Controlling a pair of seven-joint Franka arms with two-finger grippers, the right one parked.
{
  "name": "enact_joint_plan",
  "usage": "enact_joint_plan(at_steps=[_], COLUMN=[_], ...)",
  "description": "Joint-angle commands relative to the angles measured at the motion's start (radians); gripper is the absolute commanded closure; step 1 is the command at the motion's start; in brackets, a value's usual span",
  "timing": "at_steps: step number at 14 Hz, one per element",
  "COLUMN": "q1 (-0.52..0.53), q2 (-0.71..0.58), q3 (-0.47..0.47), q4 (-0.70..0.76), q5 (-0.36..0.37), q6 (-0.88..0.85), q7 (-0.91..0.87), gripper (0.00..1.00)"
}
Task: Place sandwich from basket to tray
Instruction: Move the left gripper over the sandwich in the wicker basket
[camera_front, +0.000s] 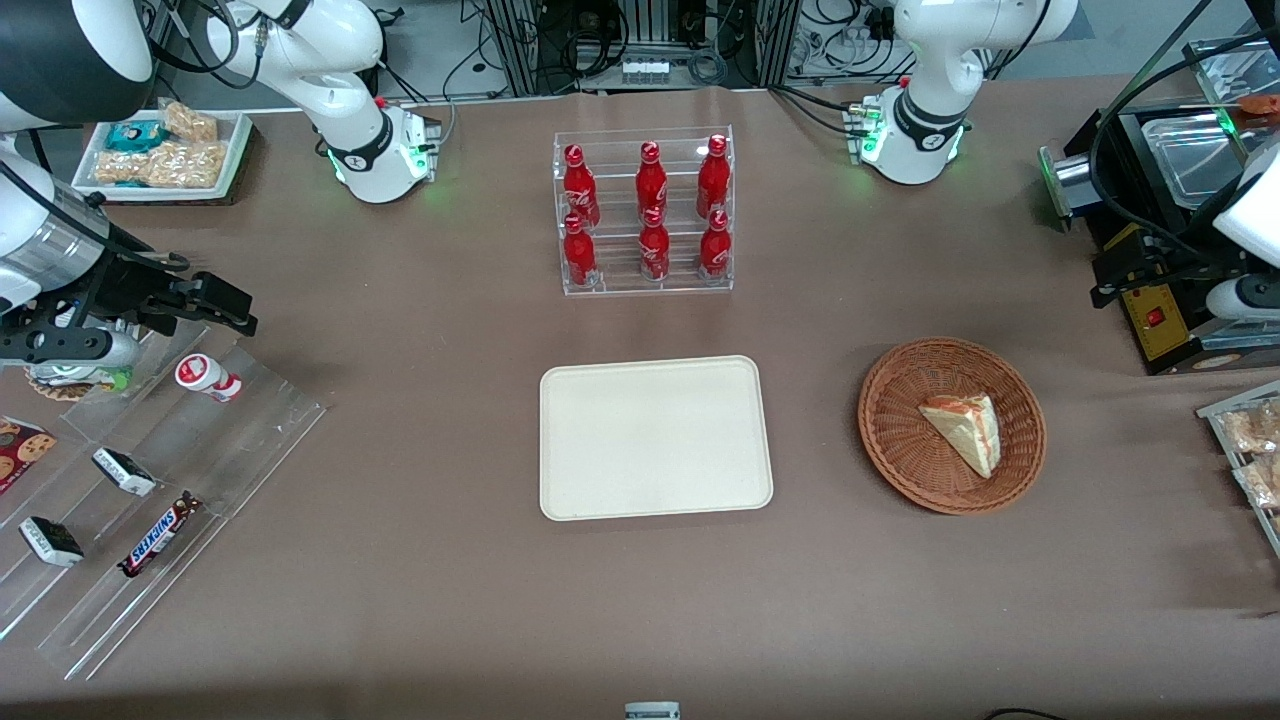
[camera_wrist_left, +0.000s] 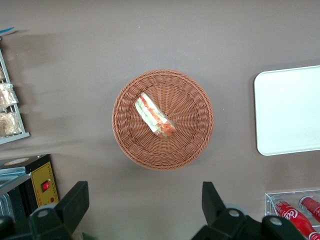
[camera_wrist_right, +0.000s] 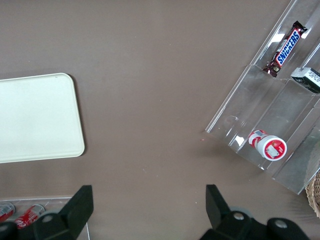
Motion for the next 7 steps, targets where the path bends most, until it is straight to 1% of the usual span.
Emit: enact_joint_plan(at_steps=[1,7], q1=[0.011,0.008], q2=[0.016,0.02], q3=[-0.014,-0.016], q4=[0.027,0.016], q5=[-0.003,-0.002], q6=[-0.026,-0.112], q7=[0.008,-0.001], gripper=[0.0,0.0])
